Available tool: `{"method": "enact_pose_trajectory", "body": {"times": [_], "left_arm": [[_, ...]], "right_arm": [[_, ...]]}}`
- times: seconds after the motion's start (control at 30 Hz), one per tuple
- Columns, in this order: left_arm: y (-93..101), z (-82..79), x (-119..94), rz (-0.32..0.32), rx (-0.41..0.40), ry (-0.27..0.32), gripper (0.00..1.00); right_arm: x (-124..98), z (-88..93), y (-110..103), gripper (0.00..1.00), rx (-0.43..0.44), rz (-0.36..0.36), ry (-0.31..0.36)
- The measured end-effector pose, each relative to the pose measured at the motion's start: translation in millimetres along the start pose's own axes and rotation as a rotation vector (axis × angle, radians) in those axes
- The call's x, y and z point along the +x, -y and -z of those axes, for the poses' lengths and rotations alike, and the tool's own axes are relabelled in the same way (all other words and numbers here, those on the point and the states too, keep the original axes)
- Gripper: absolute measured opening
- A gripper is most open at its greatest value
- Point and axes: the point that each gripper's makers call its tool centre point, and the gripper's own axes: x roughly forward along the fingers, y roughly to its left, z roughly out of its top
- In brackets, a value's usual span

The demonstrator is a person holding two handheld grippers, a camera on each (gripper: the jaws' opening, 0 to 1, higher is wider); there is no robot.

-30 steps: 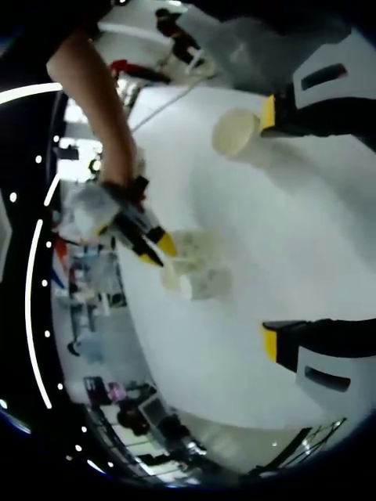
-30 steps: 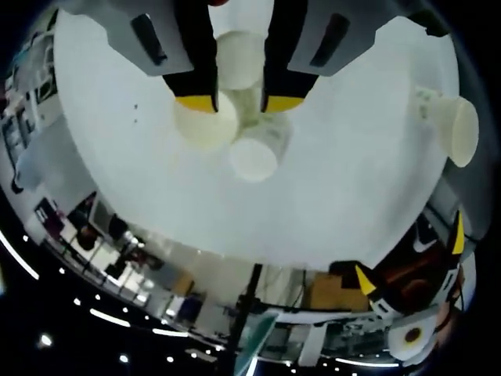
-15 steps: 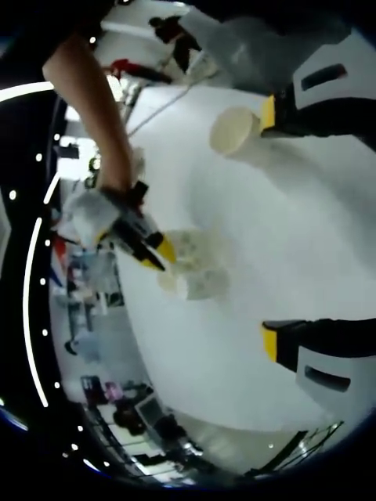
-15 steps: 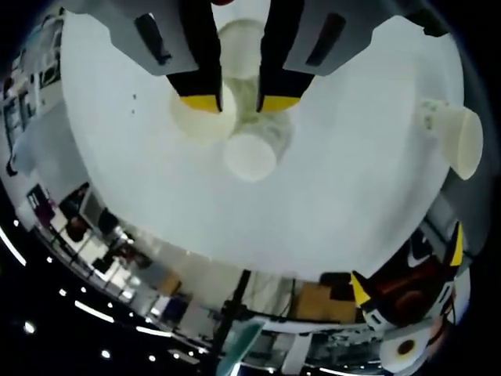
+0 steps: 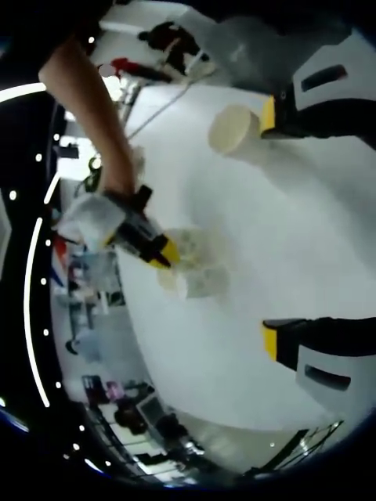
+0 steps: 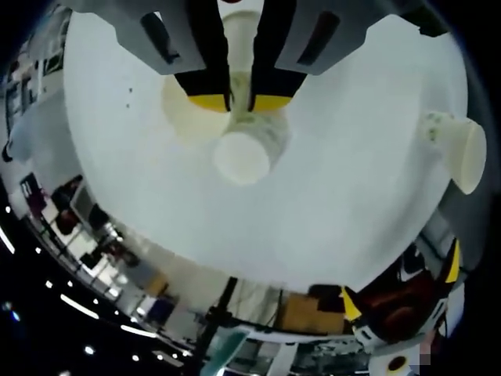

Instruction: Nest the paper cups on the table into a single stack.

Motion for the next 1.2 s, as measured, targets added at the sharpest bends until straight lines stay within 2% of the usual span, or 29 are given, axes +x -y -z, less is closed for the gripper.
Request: {"method": "enact_pose_trajectory", "body": {"times": [0.27, 0.57, 0.97, 1.2], "left_arm": [[-1.4, 0.9, -2, -0.004, 0.001, 0.001, 0.96], [-1.4, 0.8, -3, -0.014, -0.004, 0.005, 0.95], [-1.2, -4.9, -3, -0.016, -0.006, 0.020, 0.96], [0.0, -7.7, -4, -0.015, 0.003, 0.020, 0.96]], "right_arm": [[5, 0.9, 2, 0.00, -0.017, -0.009, -0.011], [7, 1.6, 1, 0.00, -0.024, -0.015, -0.018], [-5, 3.6, 7, 0.00, -0.023, 0.013, -0.017], [-17, -1.4, 16, 0.00, -0.036, 0.055, -0.004]]}}
